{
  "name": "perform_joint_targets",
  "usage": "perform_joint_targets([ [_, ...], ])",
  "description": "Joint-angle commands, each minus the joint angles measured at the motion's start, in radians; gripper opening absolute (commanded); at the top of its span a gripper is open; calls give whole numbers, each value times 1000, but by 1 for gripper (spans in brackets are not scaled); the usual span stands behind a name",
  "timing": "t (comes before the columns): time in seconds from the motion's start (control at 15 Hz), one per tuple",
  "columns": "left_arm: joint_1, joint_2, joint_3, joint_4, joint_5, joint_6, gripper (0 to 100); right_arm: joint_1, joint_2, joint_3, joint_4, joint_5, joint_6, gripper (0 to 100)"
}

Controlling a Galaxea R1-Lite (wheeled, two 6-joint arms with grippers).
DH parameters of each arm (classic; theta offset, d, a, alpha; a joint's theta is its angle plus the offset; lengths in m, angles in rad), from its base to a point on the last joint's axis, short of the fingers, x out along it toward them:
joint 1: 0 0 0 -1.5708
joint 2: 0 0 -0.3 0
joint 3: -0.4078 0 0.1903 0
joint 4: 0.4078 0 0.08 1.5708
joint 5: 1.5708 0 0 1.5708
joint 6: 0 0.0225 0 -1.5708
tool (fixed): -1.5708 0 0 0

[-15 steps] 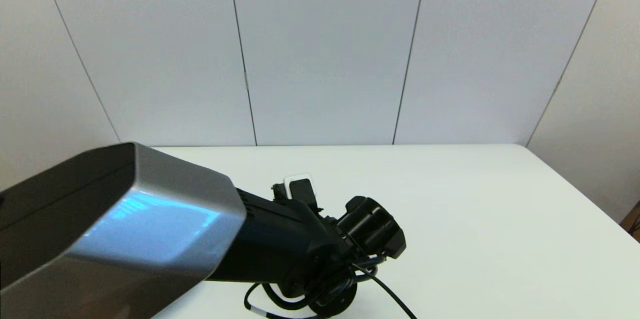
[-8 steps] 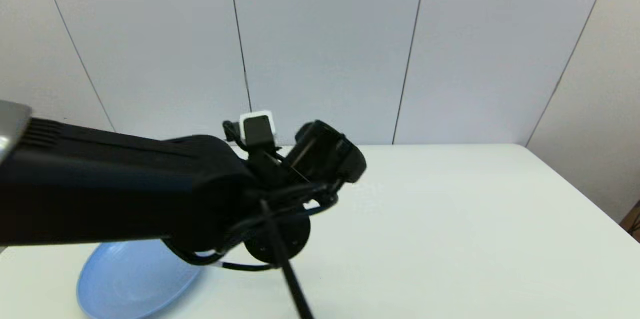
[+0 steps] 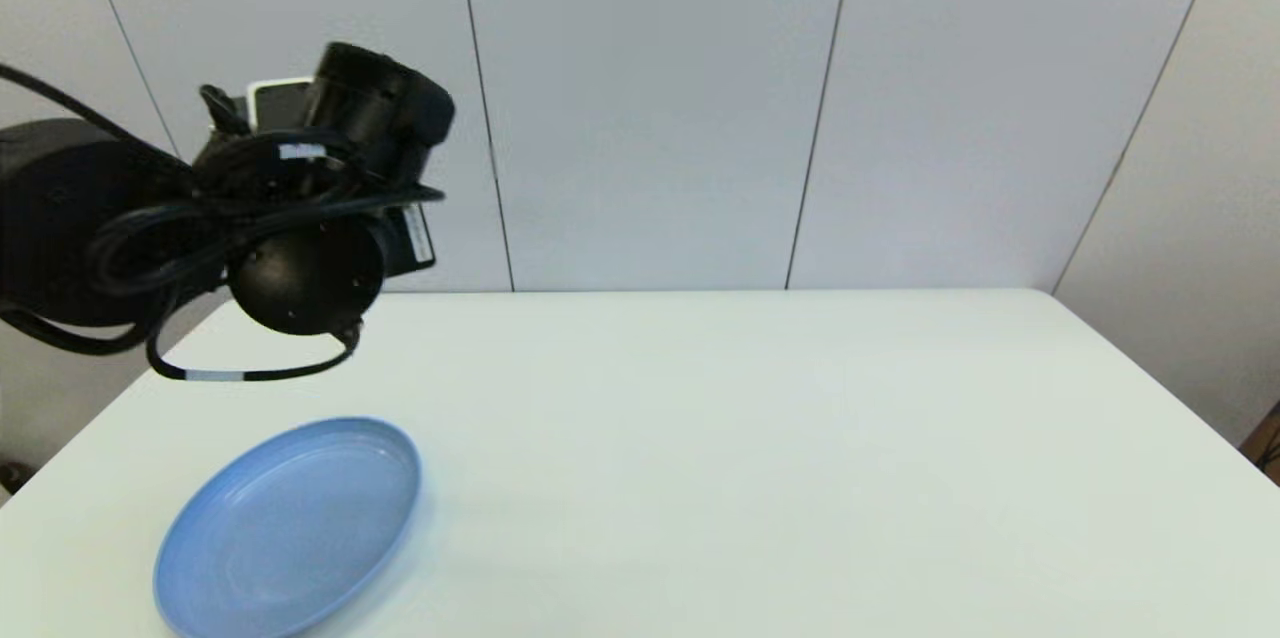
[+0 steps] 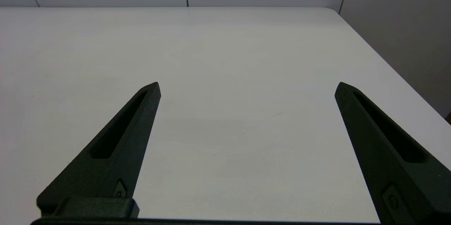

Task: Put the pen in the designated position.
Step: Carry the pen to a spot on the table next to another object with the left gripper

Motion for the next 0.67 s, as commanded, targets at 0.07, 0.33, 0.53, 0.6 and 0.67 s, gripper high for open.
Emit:
perform_joint_targets([
  [0.07,231,-37,-21,-76,-191,179,0,0,1,0,-1,1,-1,100],
  [0.33,379,-19,-1,-141,-485,423,0,0,1,0,-1,-1,-1,100],
  [0.53,393,20,61,-192,-625,504,0,0,1,0,-1,-1,-1,100],
  [0.6,390,26,92,-215,-657,507,0,0,1,0,-1,1,-1,100],
  [0.67,387,32,130,-254,-680,513,0,0,1,0,-1,1,-1,100],
])
